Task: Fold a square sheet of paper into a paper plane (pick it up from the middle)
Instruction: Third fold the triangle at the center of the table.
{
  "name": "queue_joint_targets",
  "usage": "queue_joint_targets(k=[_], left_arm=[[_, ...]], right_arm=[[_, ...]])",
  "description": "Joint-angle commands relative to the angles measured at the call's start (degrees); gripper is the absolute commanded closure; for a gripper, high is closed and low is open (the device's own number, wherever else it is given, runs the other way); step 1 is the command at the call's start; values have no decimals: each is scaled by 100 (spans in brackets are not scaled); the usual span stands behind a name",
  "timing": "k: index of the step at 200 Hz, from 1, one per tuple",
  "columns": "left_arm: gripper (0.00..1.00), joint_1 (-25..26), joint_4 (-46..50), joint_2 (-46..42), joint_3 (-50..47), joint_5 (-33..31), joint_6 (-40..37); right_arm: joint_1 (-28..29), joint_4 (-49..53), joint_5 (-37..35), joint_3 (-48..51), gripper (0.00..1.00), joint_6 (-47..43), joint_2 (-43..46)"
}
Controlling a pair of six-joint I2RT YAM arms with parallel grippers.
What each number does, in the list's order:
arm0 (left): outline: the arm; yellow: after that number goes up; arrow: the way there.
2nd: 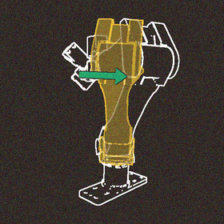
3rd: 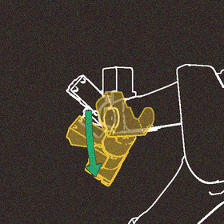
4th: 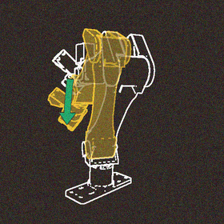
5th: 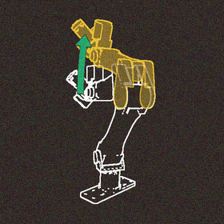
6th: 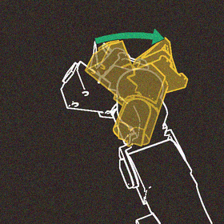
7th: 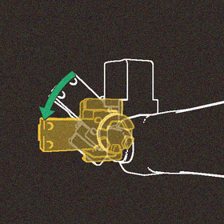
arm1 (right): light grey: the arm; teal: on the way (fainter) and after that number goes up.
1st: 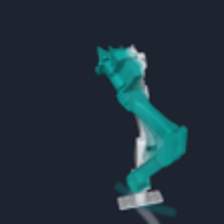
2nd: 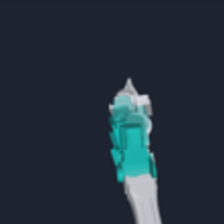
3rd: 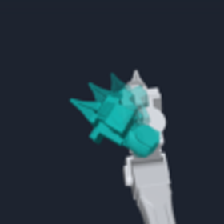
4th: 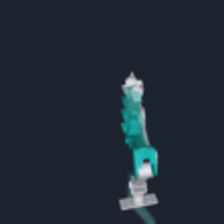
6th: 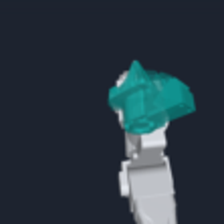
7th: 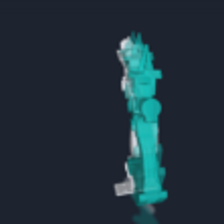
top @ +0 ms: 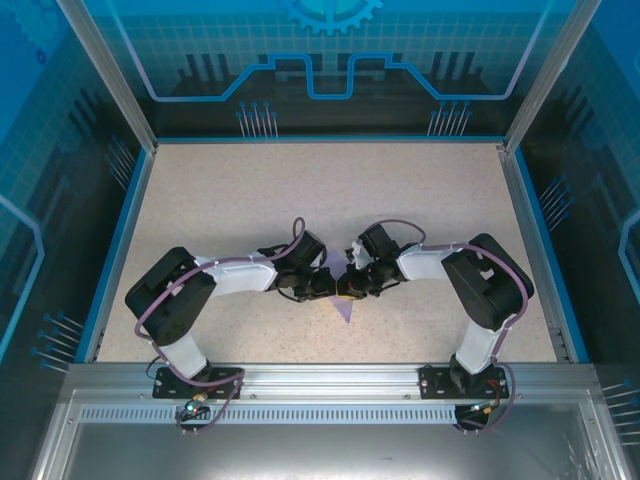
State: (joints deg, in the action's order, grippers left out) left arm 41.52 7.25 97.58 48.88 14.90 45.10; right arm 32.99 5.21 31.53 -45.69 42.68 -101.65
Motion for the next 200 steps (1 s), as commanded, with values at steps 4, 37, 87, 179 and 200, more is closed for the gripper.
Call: queue_joint_targets(k=[4, 37, 87, 179, 200], left_arm=[[86, 49, 21, -70, -145, 84, 73], [87, 36, -35, -110, -208, 24, 95], [88, 36, -88, 116, -48, 41, 61], [88, 34, 269, 475, 138, -183, -149], [88, 33, 490, 524, 192, -342, -226]], right_arm=[[-91, 230, -323, 191, 96, 30, -111], [-101, 226, -307, 236, 96, 12, -97], [-107, 243, -295, 218, 96, 11, -50], [-109, 226, -200, 192, 95, 39, 74], [-110, 271, -205, 162, 93, 15, 157]])
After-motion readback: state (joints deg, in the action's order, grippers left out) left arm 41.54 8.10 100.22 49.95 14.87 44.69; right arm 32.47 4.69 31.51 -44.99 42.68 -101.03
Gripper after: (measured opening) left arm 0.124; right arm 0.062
